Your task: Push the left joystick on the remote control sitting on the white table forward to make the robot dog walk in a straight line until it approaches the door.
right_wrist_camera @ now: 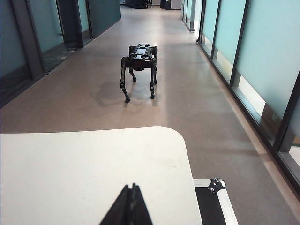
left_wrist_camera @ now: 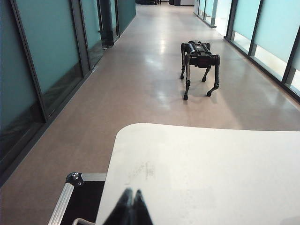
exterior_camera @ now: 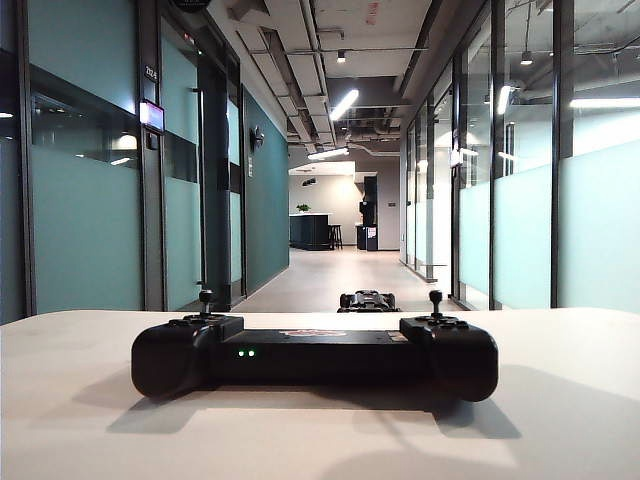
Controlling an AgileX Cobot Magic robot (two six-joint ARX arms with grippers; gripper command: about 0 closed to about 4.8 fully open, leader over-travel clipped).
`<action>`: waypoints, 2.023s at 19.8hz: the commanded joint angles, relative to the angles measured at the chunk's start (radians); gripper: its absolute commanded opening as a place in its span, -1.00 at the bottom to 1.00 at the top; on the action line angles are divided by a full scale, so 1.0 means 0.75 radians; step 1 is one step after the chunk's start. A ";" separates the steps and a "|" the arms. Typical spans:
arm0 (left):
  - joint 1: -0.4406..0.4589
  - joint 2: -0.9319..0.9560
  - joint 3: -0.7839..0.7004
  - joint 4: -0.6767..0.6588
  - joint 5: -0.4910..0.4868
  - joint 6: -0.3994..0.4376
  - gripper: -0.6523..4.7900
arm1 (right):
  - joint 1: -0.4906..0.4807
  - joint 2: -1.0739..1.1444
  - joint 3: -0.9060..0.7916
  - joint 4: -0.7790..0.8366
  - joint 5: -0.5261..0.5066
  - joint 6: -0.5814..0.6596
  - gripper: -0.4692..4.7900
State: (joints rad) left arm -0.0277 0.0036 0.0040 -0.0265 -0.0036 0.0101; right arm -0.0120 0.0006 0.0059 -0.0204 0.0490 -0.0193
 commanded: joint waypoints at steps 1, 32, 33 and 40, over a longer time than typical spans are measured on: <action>0.000 0.001 0.004 0.007 0.001 0.006 -0.77 | 0.001 -0.005 -0.007 0.025 0.000 0.002 -0.82; -0.157 0.609 0.752 -0.211 0.041 -0.069 -0.78 | 0.004 0.462 0.801 -0.462 -0.186 0.194 -0.84; -0.195 0.653 0.785 -0.223 0.056 -0.069 -0.78 | 0.005 0.503 0.828 -0.490 -0.202 0.216 -0.84; -0.506 0.955 0.951 -0.313 0.117 -0.067 -0.78 | 0.148 0.709 0.957 -0.531 -0.224 0.233 -0.84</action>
State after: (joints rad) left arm -0.3862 0.7013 0.7044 -0.2703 0.0666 -0.0429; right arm 0.0818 0.5190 0.7086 -0.4183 -0.1257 0.1505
